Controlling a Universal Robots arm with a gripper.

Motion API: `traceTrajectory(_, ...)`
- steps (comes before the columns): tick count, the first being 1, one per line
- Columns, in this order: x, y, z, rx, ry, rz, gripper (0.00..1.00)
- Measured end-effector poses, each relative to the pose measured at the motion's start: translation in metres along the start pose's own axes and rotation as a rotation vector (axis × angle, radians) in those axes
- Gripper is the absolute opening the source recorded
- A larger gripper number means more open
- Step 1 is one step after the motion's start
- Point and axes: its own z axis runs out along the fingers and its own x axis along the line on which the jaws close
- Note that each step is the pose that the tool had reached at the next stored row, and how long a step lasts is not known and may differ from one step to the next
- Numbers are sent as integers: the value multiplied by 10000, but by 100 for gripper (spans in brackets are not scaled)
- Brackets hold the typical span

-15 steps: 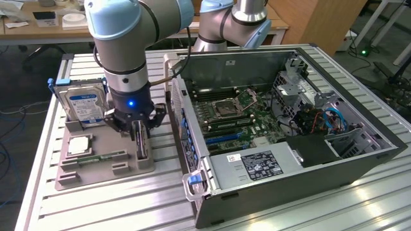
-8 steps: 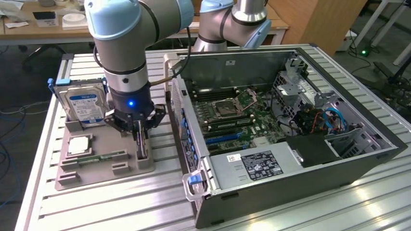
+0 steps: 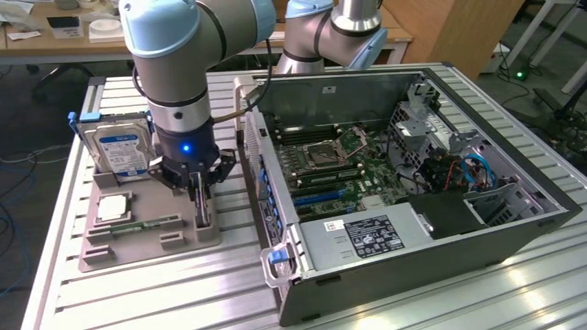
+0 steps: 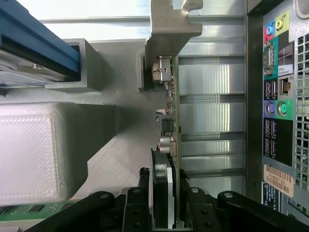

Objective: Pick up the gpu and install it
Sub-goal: 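Pick up the gpu and move the gpu toward the slot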

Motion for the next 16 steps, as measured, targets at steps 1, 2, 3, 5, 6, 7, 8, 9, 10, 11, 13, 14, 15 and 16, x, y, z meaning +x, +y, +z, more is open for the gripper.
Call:
traceTrajectory(1, 0, 0, 0, 0, 0, 0, 35)
traceTrajectory(2, 0, 0, 0, 0, 1, -1, 35)
traceTrajectory(3, 0, 0, 0, 0, 0, -1, 35)
traceTrajectory(5, 0, 0, -1, 1, 1, -1, 35)
traceTrajectory(6, 0, 0, 0, 0, 1, 0, 35)
traceTrajectory(7, 0, 0, -1, 1, 2, -1, 35)
traceTrajectory(8, 0, 0, -1, 1, 2, -1, 33)
traceTrajectory(9, 0, 0, -1, 1, 2, -1, 33)
traceTrajectory(10, 0, 0, -1, 1, 1, -1, 28)
traceTrajectory(11, 0, 0, -1, 1, 1, -1, 28)
traceTrajectory(13, 0, 0, 0, 1, 1, 0, 28)
traceTrajectory(14, 0, 0, -1, 1, 1, -1, 28)
traceTrajectory(15, 0, 0, 0, 1, 1, -1, 28)
traceTrajectory(16, 0, 0, -1, 1, 1, 0, 28)
